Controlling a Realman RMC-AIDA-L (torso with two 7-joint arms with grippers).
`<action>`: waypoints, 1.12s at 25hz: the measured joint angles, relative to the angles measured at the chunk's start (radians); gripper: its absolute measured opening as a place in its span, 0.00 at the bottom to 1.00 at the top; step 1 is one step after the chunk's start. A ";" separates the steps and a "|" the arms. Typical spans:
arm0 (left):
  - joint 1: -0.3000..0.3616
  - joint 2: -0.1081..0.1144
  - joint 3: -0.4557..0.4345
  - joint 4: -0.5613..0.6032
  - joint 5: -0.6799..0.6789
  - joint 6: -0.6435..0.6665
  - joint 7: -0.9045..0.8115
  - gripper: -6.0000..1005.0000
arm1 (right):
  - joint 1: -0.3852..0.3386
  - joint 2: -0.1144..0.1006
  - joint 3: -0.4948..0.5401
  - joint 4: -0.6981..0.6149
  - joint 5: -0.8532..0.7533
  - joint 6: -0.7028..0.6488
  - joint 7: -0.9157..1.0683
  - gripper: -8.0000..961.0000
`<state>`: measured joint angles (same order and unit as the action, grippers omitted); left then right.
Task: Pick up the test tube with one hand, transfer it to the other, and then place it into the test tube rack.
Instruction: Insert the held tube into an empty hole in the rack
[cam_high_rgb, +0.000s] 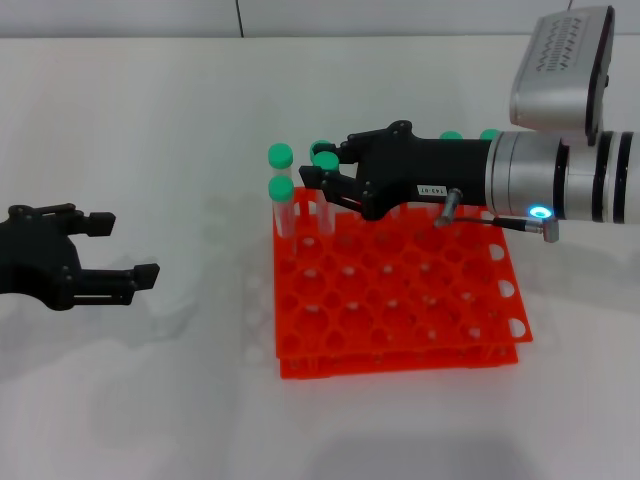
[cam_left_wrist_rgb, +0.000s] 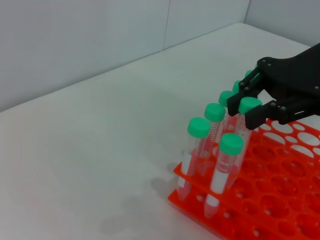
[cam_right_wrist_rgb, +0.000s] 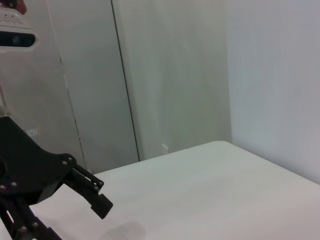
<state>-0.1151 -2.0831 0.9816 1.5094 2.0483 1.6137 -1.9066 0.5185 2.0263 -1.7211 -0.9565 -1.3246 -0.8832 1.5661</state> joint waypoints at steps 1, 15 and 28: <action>0.000 0.000 0.000 0.000 0.000 0.000 0.000 0.87 | 0.000 0.000 0.000 0.000 0.000 0.000 0.000 0.27; 0.000 0.000 0.000 0.000 0.004 0.000 0.000 0.87 | 0.001 -0.001 -0.009 0.001 -0.001 0.002 -0.001 0.42; 0.000 0.001 -0.004 0.000 0.000 0.000 0.014 0.87 | -0.029 -0.012 0.058 -0.033 0.003 -0.119 -0.005 0.57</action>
<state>-0.1150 -2.0824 0.9772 1.5094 2.0480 1.6138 -1.8930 0.4898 2.0140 -1.6635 -0.9899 -1.3220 -1.0024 1.5607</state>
